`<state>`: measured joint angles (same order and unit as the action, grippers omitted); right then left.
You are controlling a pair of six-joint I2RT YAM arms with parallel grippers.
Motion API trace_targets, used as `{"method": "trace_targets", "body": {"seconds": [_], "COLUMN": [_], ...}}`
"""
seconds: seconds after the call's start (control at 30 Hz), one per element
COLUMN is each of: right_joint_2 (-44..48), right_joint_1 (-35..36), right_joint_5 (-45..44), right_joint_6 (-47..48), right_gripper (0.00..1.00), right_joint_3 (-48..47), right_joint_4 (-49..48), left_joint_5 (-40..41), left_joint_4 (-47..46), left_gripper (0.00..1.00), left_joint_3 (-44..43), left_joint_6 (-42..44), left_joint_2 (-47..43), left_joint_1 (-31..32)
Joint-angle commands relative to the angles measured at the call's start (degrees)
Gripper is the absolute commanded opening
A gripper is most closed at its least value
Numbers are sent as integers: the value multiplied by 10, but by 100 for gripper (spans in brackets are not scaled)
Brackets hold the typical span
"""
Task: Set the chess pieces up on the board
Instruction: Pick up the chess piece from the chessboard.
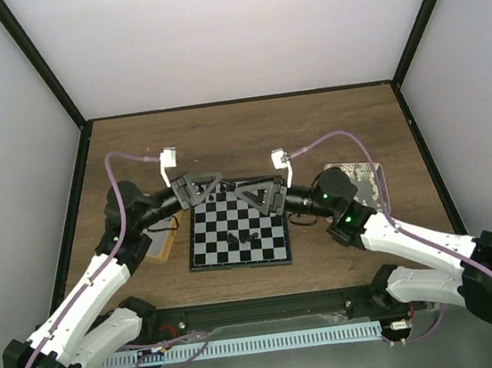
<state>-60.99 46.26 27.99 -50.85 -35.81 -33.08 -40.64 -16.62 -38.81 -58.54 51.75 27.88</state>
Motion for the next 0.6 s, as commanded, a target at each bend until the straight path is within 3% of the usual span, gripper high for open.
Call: {"method": "trace_targets", "body": {"seconds": [0.0,0.2,0.37,0.57], "right_joint_2": [-31,-81,-100,-122], "right_joint_1": [-2,-2,-2,-1], "right_joint_5": [-16,12,4,4], "right_joint_6": [-180,-227,-269,-303], "right_gripper": [58,53,42,35], "right_joint_3": [-3,-42,-44,-48], "right_joint_4": [-161,-200,-239,-276], "left_joint_5": [23,26,28,31], "left_joint_4": [-84,-102,-106,-109], "left_gripper": [8,8,8,9], "left_joint_3": [3,7,14,19], "left_joint_6": [-40,-54,-53,-53], "left_joint_2": [-9,-2,0,2], "left_joint_1": [1,0,1,1]}}
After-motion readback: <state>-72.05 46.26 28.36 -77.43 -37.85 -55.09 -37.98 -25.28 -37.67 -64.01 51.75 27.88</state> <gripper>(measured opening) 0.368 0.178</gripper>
